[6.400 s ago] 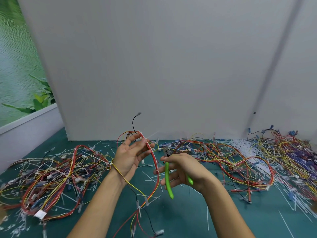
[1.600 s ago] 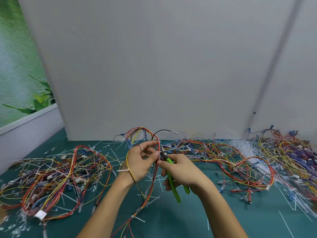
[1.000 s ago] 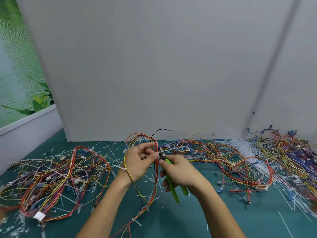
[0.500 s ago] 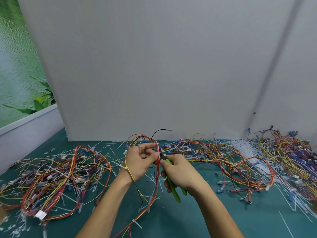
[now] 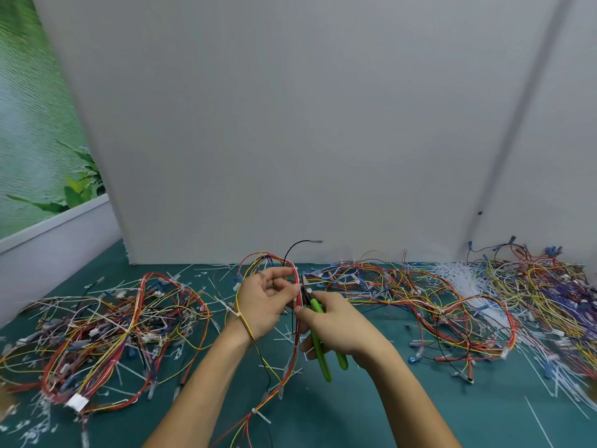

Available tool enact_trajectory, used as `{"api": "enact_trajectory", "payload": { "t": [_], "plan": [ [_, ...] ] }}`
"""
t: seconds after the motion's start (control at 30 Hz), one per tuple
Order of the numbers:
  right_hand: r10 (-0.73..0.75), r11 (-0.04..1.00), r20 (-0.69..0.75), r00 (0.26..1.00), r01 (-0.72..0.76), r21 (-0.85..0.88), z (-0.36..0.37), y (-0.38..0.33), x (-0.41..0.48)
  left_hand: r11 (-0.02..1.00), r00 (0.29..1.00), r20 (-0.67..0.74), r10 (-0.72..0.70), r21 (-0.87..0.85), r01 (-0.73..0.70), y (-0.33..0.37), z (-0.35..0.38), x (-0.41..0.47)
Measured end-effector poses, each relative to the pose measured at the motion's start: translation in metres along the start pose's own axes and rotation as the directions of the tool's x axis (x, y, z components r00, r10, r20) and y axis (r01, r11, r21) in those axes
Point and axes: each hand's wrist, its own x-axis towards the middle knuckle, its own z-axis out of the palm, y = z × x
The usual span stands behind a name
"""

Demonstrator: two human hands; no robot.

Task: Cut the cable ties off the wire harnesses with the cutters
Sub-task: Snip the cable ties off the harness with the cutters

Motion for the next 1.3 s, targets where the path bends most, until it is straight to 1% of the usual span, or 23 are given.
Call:
{"api": "enact_trajectory", "payload": {
  "t": [0.13, 0.33, 0.63, 0.77, 0.97, 1.13, 1.3],
  "plan": [
    [-0.005, 1.0, -0.005, 1.0, 0.005, -0.029, -0.0016, 0.0005, 0.0002, 1.0, 1.0, 0.018, 0.002, 0.025, -0.003, -0.0013, -0.0006, 0.0009],
    [-0.028, 0.999, -0.093, 0.995, 0.024, -0.042, -0.0008, 0.0024, 0.0015, 1.0, 1.0, 0.024, 0.013, 0.004, -0.013, 0.0007, -0.0011, 0.0008],
    [-0.006, 1.0, -0.051, 0.999, 0.007, 0.022, -0.0005, 0.0009, 0.0008, 1.0, 1.0, 0.017, 0.009, 0.019, -0.01, 0.0017, -0.0023, 0.0003],
    [0.015, 1.0, -0.034, 0.999, -0.015, 0.006, -0.0003, 0.0007, 0.0007, 0.999, 1.0, 0.015, 0.005, 0.033, -0.006, 0.0012, -0.0031, 0.0],
    [0.011, 1.0, -0.039, 0.999, -0.011, -0.001, -0.0012, 0.0016, 0.0005, 0.999, 0.999, 0.032, 0.002, 0.035, -0.003, 0.0024, -0.0022, -0.0009],
    [-0.012, 0.998, -0.084, 0.996, 0.007, -0.061, -0.0023, 0.0022, 0.0015, 1.0, 1.0, 0.024, 0.001, 0.027, -0.001, 0.0035, -0.0024, -0.0013],
    [0.006, 1.0, -0.073, 0.997, -0.005, 0.001, -0.0028, 0.0024, 0.0007, 1.0, 1.0, 0.024, 0.005, 0.01, -0.005, 0.0036, -0.0003, -0.0023]
  ]
}}
